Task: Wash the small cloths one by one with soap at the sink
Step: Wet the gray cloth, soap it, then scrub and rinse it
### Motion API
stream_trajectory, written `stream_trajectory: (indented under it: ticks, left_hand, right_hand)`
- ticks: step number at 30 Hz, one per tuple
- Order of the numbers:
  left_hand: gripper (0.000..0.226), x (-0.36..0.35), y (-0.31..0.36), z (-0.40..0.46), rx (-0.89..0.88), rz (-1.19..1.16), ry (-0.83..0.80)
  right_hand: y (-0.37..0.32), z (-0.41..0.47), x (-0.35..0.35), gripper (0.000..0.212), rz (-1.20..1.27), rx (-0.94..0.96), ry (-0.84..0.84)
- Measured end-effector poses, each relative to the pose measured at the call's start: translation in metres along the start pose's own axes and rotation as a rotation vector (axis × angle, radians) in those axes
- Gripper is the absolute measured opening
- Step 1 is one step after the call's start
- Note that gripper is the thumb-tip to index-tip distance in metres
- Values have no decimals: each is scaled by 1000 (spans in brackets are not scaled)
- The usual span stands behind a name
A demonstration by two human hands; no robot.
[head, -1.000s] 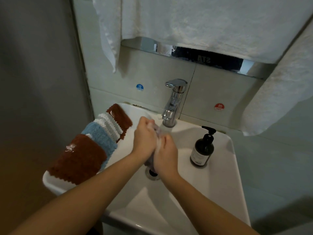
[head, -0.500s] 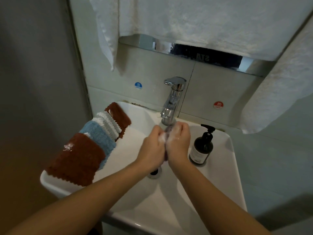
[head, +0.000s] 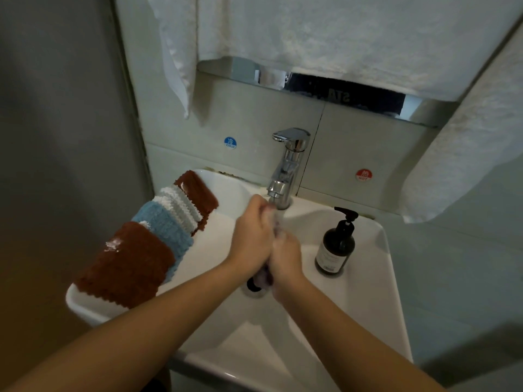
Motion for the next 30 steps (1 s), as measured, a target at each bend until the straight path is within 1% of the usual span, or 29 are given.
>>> stream_trajectory:
  ticks: [1,2,3,4,5,6,7,8,9,11,12,13,14,16,17,18,19,21,22,23,25,26,28,29,30]
  left_hand:
    - [16,8,-3,4,37,16,81]
    - [18,14,-5,6,66,31,120]
    - [18,13,-6,6,80,49,92]
    - [19,7,-4,1,75,58,20]
    - [21,-3,-1,-6,65,55,-66]
    - [23,-13,2,-14,54,40,-150]
    - [24,-18,4,-20,37,36,-191]
    - [24,-17,4,-19,14,46,-183]
    - [22,-11,1,-13,8,62,-138]
    - [17,9,-8,-1,57,62,16]
    - [16,16,-12,1,82,41,69]
    - [16,18,-14,0,87,36,72]
    - [16,13,-10,-5,61,53,23]
    - [19,-4,2,-17,1,63,-125]
    - [19,-9,7,-19,-21,37,-165]
    - [18,-8,9,-16,-46,22,-148]
    - [17,-3,8,-11,-70,12,-96]
    - [18,13,3,1,-55,16,29]
    - [18,19,-3,6,-17,26,61]
    - [17,22,-9,8,19,45,67]
    - [17,20,-16,8,69,45,11]
    - [16,18,-16,6,84,14,-34]
    - [18,15,-14,3,99,-60,-122]
    - [21,15,-14,3,111,-120,-164]
    - [25,17,-15,2,144,-198,-197]
  right_hand:
    - [0,-6,-4,28,-83,19,-67]
    - [-8,-12,-4,29,-116,85,-82]
    - [-19,-14,0,29,-106,188,-46]
    - [-28,-11,8,27,-58,278,38]
    - [-35,-5,17,25,17,318,140]
    - [-37,2,24,22,91,314,216]
    - [-33,6,27,20,129,288,243]
    - [-26,6,24,18,78,251,226]
    - [-19,1,19,17,-37,228,169]
    - [-12,-13,4,20,-233,253,-41]
    - [-14,-20,-1,22,-247,287,-127]
    - [-22,-22,-2,23,-196,329,-138]
    - [-28,-18,3,23,-114,366,-59]
    - [-32,-3,17,18,107,340,165]
    - [-28,1,18,16,165,291,224]
    - [-22,3,17,15,111,259,221]
    - [-18,3,12,16,-54,255,147]
    - [-8,2,1,23,-466,266,-87]
    - [-9,1,1,25,-636,270,-130]
    - [-13,3,5,26,-737,292,-116]
    - [-23,4,16,28,-743,378,-34]
    - [-26,3,19,32,-672,407,-41]
    - [-25,0,15,39,-464,356,-194]
    - [-22,-3,12,37,-382,312,-267]
    - [-22,-4,11,32,-364,309,-285]
Point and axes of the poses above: each hand's wrist, its own z-axis towards the middle knuckle, its own x-axis out of the back of the hand, y = z × x, the point moved 4 cm from there along z, towards the middle knuckle, and after that the axes turned 12 degrees about -y, right-handed, at the moved point
